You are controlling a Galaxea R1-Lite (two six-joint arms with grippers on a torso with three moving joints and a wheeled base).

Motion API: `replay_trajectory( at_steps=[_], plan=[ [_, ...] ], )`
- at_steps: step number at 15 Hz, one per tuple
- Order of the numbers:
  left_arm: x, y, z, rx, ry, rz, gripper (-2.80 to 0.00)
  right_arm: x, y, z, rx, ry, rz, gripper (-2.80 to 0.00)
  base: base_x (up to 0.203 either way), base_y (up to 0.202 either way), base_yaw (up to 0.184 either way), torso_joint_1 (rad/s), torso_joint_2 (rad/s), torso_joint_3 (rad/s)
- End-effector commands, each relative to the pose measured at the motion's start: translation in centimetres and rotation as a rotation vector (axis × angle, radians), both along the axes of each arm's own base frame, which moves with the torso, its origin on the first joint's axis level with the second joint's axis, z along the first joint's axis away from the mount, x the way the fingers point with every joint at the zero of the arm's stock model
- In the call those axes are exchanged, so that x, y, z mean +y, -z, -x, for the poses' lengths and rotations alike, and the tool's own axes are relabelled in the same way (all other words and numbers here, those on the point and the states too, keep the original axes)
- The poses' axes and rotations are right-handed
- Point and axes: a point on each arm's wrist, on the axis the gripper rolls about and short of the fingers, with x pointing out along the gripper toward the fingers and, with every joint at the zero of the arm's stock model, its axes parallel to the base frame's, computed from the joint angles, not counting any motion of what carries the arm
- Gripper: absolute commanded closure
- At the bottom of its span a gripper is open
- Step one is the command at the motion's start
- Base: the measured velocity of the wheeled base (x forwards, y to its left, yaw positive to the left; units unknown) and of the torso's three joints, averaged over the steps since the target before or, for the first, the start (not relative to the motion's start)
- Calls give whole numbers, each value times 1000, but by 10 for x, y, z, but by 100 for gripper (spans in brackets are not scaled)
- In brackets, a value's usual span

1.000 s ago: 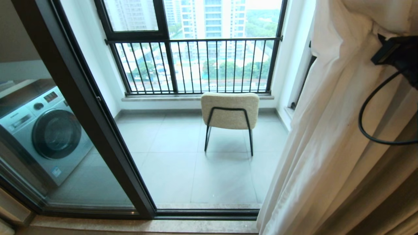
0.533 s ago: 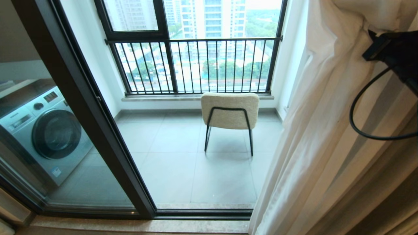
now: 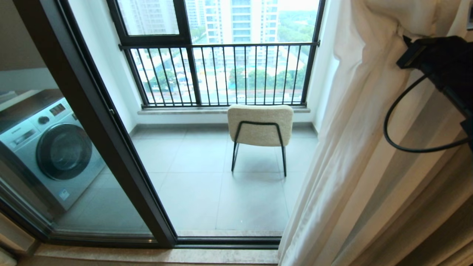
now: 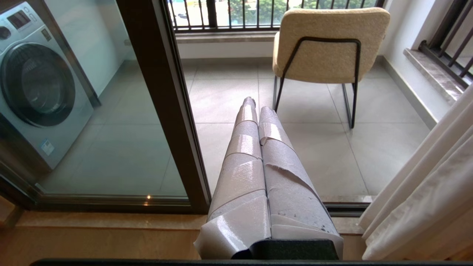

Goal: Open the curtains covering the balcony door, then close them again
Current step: Close the inner curtains on both sides

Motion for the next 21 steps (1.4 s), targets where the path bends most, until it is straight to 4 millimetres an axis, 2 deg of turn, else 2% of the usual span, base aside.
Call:
replay_trajectory(
  at_steps=[1, 21],
  plan=[
    [0, 0, 0, 1, -1, 1, 0, 1, 1, -1, 0, -4, 1, 0, 0, 0, 0, 0, 0, 0],
    [0, 0, 0, 2, -1, -2, 0, 1, 2, -2, 1, 0, 1, 0, 0, 3, 0, 0, 0, 0]
  ],
)
